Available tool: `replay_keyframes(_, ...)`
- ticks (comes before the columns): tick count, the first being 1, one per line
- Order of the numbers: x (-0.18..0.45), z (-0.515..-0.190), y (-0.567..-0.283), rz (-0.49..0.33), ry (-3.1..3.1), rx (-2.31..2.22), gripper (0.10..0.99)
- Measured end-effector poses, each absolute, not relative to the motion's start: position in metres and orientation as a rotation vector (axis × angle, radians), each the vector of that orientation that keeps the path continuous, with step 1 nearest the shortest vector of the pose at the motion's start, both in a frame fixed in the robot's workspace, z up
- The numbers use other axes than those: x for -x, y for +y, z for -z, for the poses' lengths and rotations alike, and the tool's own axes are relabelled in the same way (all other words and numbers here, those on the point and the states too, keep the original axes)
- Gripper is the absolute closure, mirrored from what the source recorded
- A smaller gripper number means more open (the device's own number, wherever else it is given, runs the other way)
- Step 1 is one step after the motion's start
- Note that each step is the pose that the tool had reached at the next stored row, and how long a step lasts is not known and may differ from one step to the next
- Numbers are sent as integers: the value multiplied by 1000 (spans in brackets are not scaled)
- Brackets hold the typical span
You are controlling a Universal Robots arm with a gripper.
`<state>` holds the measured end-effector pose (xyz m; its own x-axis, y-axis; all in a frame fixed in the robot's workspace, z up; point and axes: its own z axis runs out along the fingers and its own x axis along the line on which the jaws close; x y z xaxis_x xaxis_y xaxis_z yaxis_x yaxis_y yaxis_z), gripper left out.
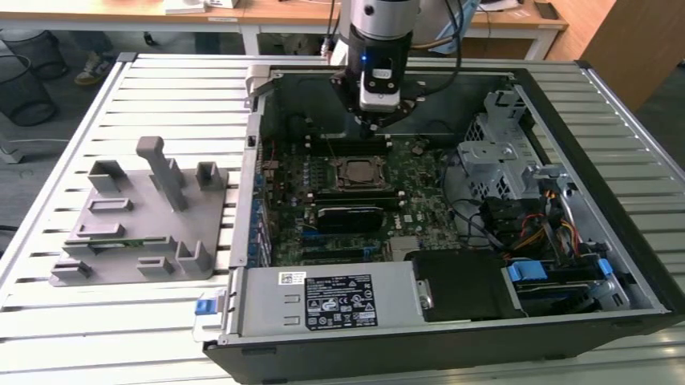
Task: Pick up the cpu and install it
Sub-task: 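Install the first cpu locking lever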
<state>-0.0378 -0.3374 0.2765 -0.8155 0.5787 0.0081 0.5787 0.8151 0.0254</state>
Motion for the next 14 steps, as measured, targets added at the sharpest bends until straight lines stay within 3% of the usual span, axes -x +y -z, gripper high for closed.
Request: replay_keyframes(14, 38, -280, -337, -44, 3065, -698, 980)
